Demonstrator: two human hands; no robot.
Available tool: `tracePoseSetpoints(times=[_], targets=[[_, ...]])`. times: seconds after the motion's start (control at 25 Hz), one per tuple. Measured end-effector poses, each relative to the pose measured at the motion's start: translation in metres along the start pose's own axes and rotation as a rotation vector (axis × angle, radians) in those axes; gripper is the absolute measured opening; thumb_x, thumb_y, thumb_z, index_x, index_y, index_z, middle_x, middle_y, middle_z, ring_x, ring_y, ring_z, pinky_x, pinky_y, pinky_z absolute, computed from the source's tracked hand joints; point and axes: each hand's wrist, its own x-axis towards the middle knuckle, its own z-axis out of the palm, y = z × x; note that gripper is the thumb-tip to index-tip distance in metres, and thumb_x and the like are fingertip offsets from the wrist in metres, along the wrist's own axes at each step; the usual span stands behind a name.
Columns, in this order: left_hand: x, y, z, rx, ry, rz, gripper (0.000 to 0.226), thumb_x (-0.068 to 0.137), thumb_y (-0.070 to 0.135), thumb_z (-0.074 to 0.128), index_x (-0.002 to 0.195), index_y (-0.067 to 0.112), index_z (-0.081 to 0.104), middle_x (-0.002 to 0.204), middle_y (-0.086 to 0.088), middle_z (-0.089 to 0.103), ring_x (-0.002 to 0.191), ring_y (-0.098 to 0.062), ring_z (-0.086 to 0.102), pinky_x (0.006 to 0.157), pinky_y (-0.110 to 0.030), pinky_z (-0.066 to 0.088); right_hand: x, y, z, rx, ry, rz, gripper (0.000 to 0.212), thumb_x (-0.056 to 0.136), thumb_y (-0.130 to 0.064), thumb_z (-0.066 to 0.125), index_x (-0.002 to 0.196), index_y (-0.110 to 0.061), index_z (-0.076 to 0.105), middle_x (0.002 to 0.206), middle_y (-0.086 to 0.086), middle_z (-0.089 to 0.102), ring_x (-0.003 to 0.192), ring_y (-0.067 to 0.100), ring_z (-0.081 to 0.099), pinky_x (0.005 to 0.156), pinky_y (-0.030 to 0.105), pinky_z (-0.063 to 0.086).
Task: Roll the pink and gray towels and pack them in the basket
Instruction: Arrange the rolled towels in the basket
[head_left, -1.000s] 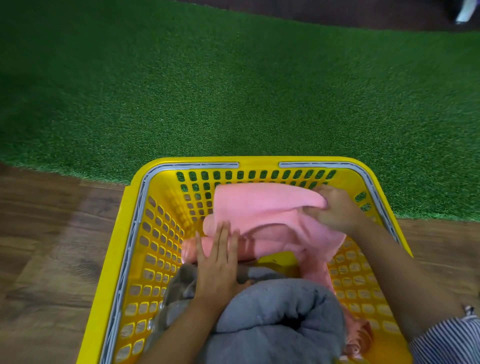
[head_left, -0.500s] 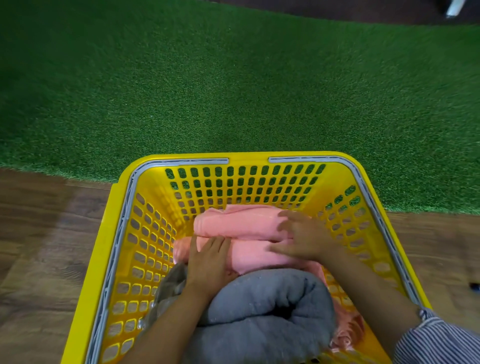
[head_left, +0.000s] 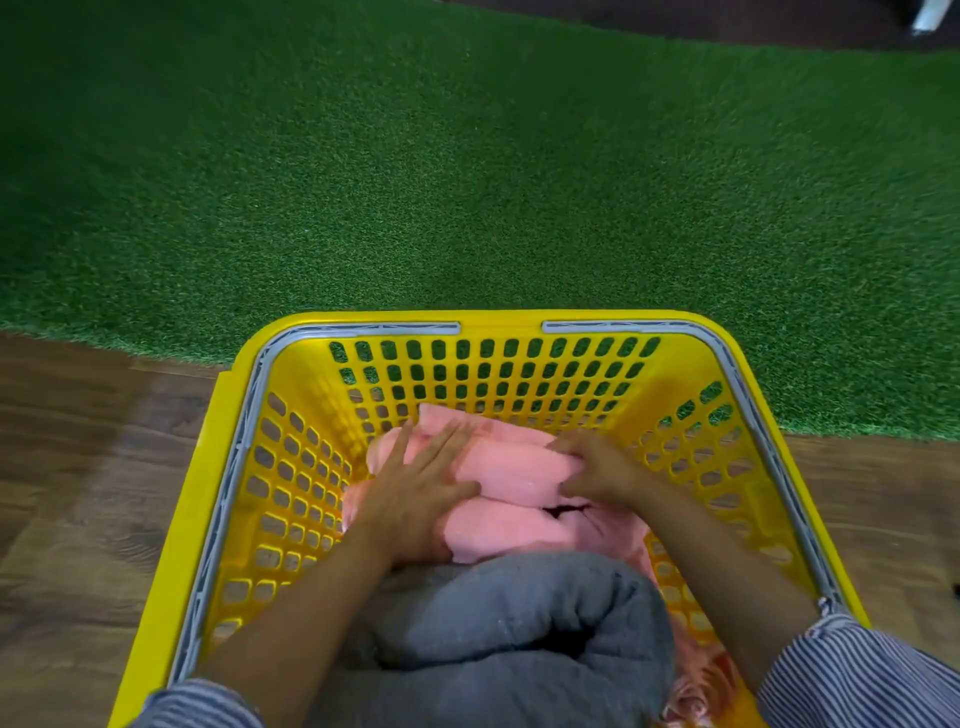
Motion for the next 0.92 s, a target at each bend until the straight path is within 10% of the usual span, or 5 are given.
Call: tracePoseSetpoints(times=[0.16, 0.4, 0.92], targets=[[0.012, -0.001, -0.001, 0.051, -0.186, -0.003, 0.069, 0.058, 0.074, 0.053, 0.121, 0.048, 0.046, 0.16, -0.014, 0.005, 0.143, -0.044, 0.014, 0.104, -0.074, 0.009, -0.004, 0.002, -0.003, -0.026, -0.065, -0.068, 0.057, 0.068, -0.011, 0.067, 0.122, -0.023, 0.059, 0.123, 0.008, 0.053, 0.115, 0.023, 0.047, 0.098, 0.033, 0.039], [0.014, -0.009, -0.036, 0.142, -0.082, 0.003, 0.048, 0.051, 0.069, 0.052, 0.087, 0.04, 0.064, 0.091, -0.012, 0.065, 0.096, -0.033, 0.063, 0.087, -0.078, 0.031, -0.025, -0.023, -0.027, -0.051, 0.184, -0.207, 0.048, 0.076, -0.005, 0.058, 0.121, -0.022, 0.059, 0.119, 0.004, 0.061, 0.109, 0.021, 0.052, 0.087, 0.033, 0.044], [-0.122, 0.038, -0.164, 0.086, 0.241, -0.064, 0.053, 0.043, 0.051, 0.055, 0.09, 0.028, 0.066, 0.099, -0.009, 0.059, 0.11, -0.032, 0.055, 0.1, -0.071, 0.028, -0.163, -0.08, -0.054, 0.237, 0.236, -0.346, 0.048, 0.066, -0.017, 0.069, 0.107, -0.038, 0.058, 0.106, -0.022, 0.06, 0.096, -0.001, 0.056, 0.085, 0.009, 0.041]])
